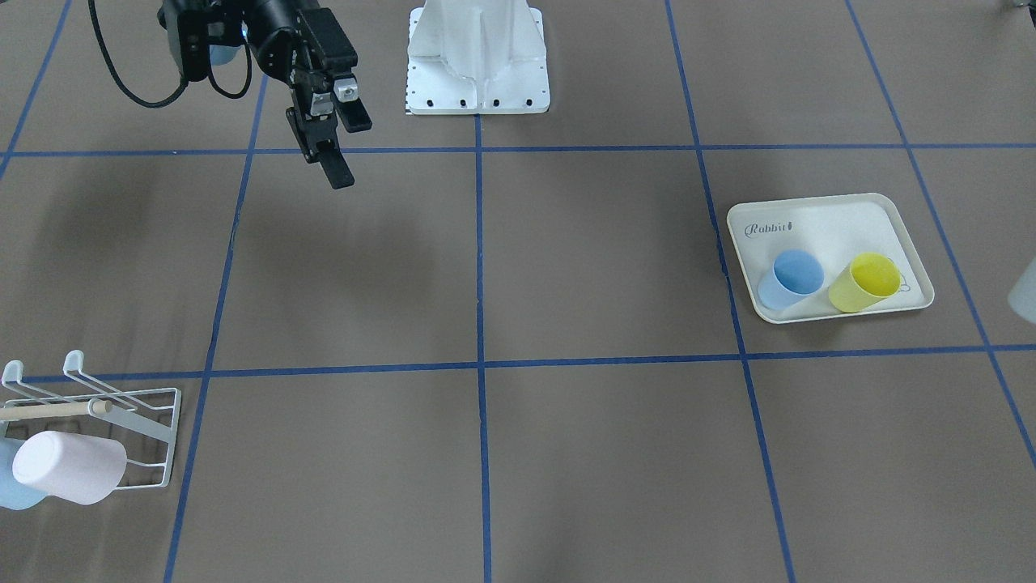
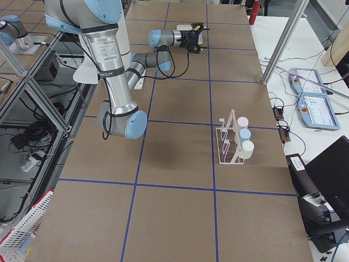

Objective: Transfer IKEA cup to right arm and place on rack

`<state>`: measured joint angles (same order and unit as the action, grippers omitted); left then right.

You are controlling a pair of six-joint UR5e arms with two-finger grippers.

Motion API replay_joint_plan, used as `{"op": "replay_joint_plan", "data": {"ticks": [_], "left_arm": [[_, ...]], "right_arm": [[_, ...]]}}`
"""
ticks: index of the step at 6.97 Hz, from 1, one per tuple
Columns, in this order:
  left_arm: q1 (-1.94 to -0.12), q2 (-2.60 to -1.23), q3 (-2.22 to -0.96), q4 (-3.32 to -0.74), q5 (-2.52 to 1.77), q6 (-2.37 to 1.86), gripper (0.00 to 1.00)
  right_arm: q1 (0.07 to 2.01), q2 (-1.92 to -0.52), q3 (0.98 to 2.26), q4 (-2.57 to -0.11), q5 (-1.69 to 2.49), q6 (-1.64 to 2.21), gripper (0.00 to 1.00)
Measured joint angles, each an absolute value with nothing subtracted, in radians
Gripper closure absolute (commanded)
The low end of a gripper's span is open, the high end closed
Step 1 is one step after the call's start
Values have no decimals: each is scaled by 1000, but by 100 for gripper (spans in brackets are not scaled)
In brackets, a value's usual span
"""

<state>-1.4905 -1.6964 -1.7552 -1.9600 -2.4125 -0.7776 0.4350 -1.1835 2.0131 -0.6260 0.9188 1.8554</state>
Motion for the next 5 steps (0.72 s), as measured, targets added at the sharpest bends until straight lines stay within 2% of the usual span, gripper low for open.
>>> {"op": "replay_joint_plan", "data": {"ticks": [2, 5], "left_arm": [[-1472, -1698, -1772, -2087, -2532, -967, 100], [-1385, -1722, -1771, -2416, -2562, -1386, 100]], "right_arm": [[388, -1143, 2012, -606, 919, 1912, 1], [323, -1065, 1993, -604, 919, 1940, 1]]}}
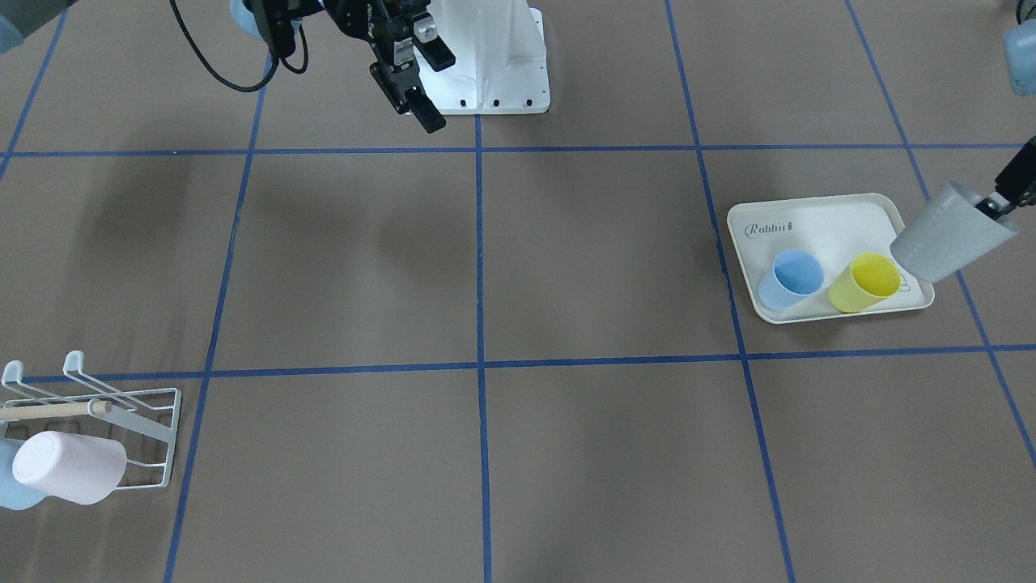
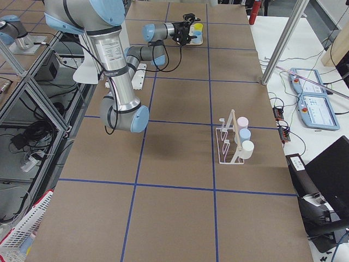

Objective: Transfer IKEA cup to right arm and place on rack

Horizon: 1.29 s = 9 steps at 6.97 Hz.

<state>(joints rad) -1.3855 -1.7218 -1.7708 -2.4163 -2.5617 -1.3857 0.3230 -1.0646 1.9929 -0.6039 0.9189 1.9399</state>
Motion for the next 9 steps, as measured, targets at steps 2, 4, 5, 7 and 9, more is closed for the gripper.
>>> {"op": "replay_joint_plan", "data": {"ticks": [2, 4, 5, 7, 9], "left_arm": [[-1317, -1778, -1774, -2580, -2507, -1649, 100], [-1185, -1816, -1780, -2782, -2318, -1911, 100], [-1112, -1831, -1782, -2879, -2210, -2025, 100], [-967, -1872, -1784, -3024, -1990, -2205, 100], [-803, -1894, -1776, -3136, -1758, -2277, 100]], "right_arm": [[313, -1012, 1941, -602, 951, 1939, 1], [345, -1000, 1920, -599, 1033, 1937, 1], [363, -999, 1918, -599, 1072, 1939, 1], [381, -996, 1901, -573, 1103, 1990, 1], [386, -997, 1853, -471, 1107, 2052, 1]]}}
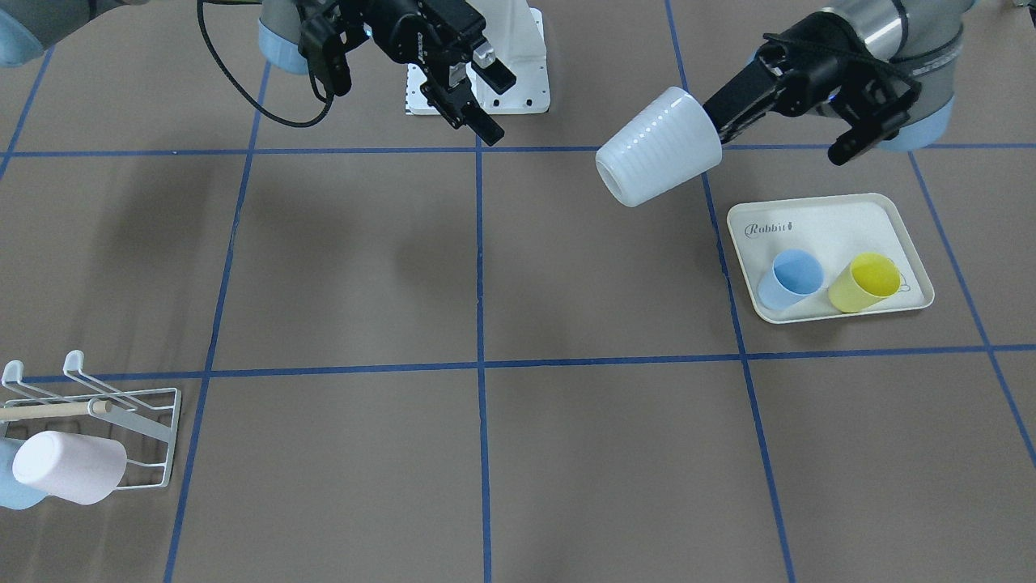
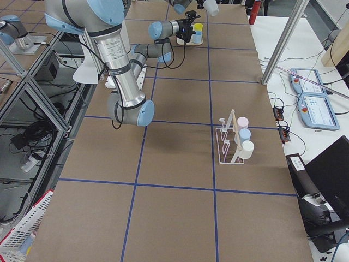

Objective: Transfer IKEA cup to right arm and place on rack

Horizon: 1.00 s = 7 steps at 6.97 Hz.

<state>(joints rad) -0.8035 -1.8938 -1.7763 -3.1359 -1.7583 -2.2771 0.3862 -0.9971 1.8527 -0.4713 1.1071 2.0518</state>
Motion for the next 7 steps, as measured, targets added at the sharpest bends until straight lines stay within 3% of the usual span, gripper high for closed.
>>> {"op": "replay_joint_plan", "data": {"ticks": [7], "left_arm": [[-577, -1954, -1745, -3204, -1512, -2284, 100]], "right_arm": [[395, -999, 1830, -403, 1105, 2101, 1]]}}
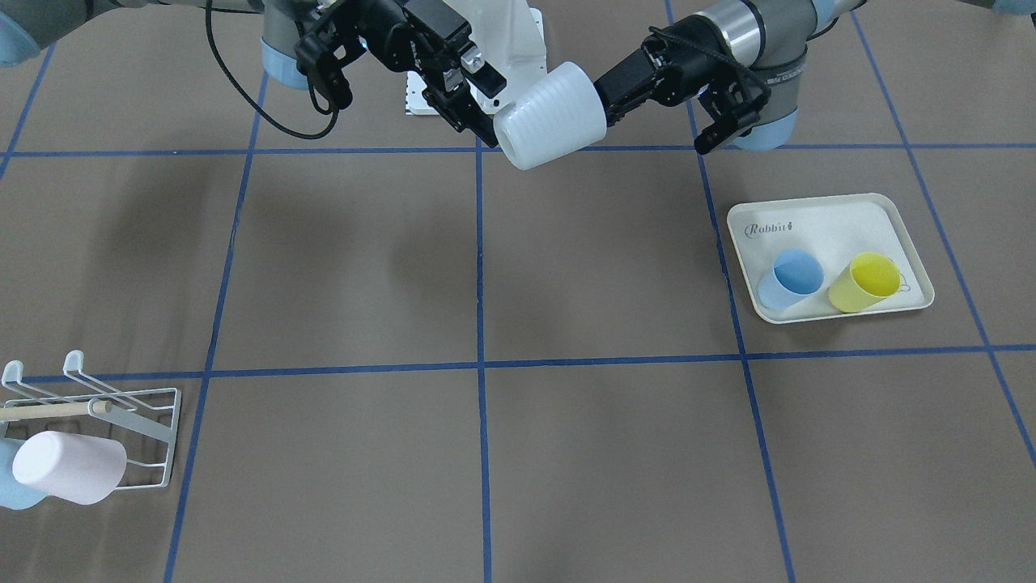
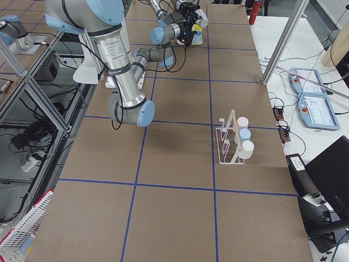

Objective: Transfer IKEA cup to right arm and place on rack

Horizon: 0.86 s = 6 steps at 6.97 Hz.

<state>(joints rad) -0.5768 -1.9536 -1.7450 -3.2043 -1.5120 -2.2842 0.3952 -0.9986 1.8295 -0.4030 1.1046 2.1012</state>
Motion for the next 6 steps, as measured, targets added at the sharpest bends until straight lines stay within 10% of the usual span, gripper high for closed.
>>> {"op": "replay_joint_plan", "data": {"ticks": [6], "left_arm": [[-553, -1976, -1726, -3203, -1502, -2279, 100]], "right_arm": [[396, -999, 1819, -403, 1104, 2100, 1]]}}
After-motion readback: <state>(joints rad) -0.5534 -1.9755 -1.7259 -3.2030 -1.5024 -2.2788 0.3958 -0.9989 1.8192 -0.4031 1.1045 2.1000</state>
